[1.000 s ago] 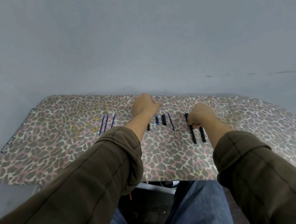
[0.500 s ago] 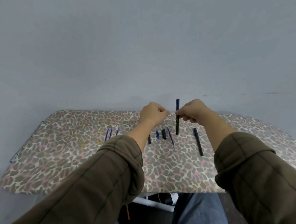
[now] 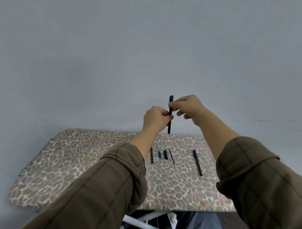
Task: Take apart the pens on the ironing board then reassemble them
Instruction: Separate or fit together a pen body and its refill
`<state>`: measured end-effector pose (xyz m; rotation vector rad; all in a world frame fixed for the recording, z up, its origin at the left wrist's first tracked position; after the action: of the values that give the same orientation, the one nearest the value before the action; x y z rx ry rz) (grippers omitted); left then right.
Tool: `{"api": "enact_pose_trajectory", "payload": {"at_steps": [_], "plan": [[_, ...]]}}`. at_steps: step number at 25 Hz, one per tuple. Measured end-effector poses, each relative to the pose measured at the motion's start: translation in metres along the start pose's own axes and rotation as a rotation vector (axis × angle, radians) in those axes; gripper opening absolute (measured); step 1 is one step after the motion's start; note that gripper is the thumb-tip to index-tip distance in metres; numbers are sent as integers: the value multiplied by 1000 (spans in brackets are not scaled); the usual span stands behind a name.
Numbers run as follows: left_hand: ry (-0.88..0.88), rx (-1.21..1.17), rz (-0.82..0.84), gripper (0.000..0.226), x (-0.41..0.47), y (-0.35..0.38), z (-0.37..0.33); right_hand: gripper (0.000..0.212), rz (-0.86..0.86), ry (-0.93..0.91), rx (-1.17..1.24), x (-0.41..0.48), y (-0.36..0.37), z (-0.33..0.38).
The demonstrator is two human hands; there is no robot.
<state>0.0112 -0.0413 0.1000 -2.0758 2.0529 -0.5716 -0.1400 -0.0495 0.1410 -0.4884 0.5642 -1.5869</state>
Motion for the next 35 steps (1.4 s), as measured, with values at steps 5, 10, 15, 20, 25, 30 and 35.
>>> {"api": "enact_pose_trajectory", "payload": {"at_steps": [5, 10, 15, 20, 25, 30, 35], "plan": [[48, 1, -41, 26, -6, -15, -16, 14, -80, -107, -16, -7, -5, 29], [63, -184, -76, 32, -6, -24, -23, 11, -121, -250, 33, -15, 2, 50], [105, -168, -103, 34, -4, -27, -27, 10, -169, -294, 9, -14, 7, 57], [145, -44, -54, 39, -1, -21, -26, 32, -252, -258, -142, -9, 9, 53], [170, -107, -39, 32, 2, -24, -25, 33, -155, -259, 33, -6, 2, 54], [176, -151, 24, 26, 4, -19, -21, 25, -47, -263, 105, -3, -1, 57], [146, -99, -9, 25, 1, -16, 2, 38, -250, -245, 184, 9, -27, 57]]}}
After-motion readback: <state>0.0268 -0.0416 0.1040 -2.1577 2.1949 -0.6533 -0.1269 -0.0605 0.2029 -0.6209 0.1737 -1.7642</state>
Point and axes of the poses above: each hand's wrist, its own x-axis towards the middle knuckle, its own y-axis out of the palm, z = x × y, the point moved 7 cm from there along x, towards the middle knuckle, and after that the axes turned 8 degrees about -x, right-handed, at the moved point
